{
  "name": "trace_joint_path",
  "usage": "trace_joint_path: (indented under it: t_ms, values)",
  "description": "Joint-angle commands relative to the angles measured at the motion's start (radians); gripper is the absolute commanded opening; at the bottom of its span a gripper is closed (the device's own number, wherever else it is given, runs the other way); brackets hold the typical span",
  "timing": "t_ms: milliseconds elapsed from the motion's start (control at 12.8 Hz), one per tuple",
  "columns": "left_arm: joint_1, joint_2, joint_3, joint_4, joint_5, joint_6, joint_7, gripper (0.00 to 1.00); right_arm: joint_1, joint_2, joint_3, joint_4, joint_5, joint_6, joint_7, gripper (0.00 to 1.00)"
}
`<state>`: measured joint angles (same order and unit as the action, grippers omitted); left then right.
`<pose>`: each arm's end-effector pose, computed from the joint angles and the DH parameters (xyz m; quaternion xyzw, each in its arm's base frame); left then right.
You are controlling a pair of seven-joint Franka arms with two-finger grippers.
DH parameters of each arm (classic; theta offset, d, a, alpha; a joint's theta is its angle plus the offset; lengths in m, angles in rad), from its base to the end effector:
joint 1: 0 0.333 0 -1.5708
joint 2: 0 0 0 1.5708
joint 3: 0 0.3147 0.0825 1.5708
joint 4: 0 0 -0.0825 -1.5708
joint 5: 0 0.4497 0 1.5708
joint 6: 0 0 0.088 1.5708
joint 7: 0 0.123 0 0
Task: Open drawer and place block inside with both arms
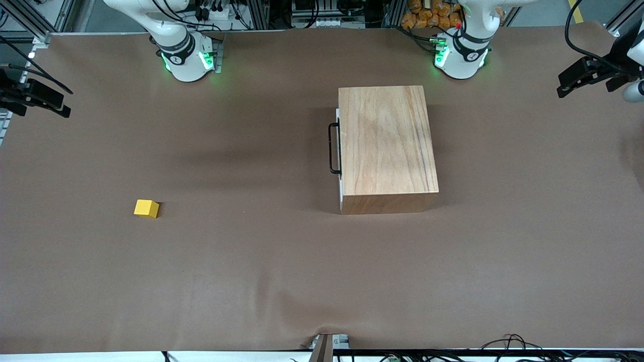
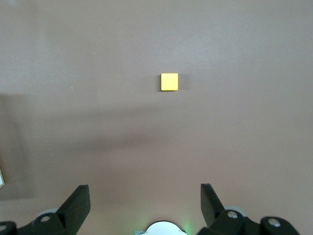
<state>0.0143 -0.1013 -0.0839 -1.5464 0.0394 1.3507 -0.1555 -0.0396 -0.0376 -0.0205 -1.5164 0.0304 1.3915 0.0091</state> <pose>0.5610 -0.0362 0.6619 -0.9975 -0.0467 0.0444 0.0288 0.5869 -0.0314 0.6439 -0.9984 0.0325 0.0432 0.0166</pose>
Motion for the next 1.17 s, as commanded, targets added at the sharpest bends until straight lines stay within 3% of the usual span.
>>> trace_joint_path:
  t_ms: [0,546,859,1093]
  values:
    - [0.006,0.008,-0.001,0.02,-0.006,-0.007,0.01,1.0,-0.013,0.008,0.01,0.015,0.008,-0.011,0.002,1.0]
    - [-0.01,0.044,-0.011,0.063,-0.033,-0.007,-0.051,1.0,-0.014,0.008,0.01,0.015,0.009,-0.011,-0.003,1.0]
    - [-0.013,0.103,-0.091,0.109,-0.035,-0.007,-0.094,1.0,-0.014,0.008,0.01,0.013,0.011,-0.011,-0.001,1.0]
    - [-0.046,0.155,-0.151,0.158,-0.042,0.001,-0.249,1.0,-0.014,0.008,0.01,0.013,0.011,-0.011,-0.001,1.0]
